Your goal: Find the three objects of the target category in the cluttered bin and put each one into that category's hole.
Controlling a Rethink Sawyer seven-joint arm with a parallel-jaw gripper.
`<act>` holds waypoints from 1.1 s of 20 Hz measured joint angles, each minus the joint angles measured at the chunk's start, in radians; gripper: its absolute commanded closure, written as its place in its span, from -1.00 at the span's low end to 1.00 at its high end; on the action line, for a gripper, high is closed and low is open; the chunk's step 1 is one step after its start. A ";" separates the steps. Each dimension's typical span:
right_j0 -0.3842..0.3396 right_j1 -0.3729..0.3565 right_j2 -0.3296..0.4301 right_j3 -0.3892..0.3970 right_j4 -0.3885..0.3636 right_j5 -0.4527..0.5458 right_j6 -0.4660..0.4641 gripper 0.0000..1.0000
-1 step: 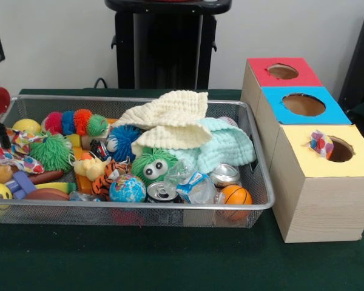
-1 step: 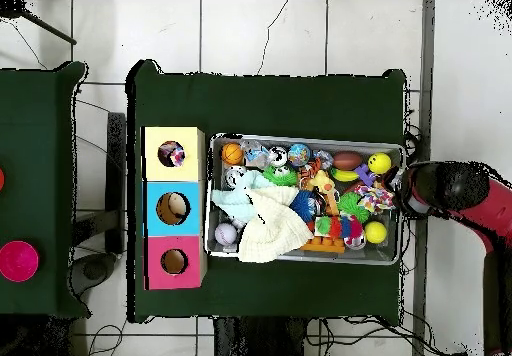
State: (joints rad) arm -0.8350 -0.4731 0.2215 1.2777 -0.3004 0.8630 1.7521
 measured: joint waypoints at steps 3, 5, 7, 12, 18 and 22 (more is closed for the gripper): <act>0.000 -0.019 0.000 0.002 -0.002 -0.003 0.000 -1.00; 0.000 -0.021 0.000 0.003 -0.003 -0.008 0.000 -1.00; 0.000 -0.017 0.000 0.005 -0.009 -0.034 0.000 -1.00; 0.003 0.010 0.000 0.017 -0.026 -0.115 0.000 -1.00; 0.022 0.045 0.000 0.042 -0.044 -0.142 0.000 -1.00; 0.033 0.055 0.000 0.053 -0.047 -0.142 0.000 -1.00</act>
State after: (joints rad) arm -0.8018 -0.4181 0.2217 1.3302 -0.3477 0.7210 1.7521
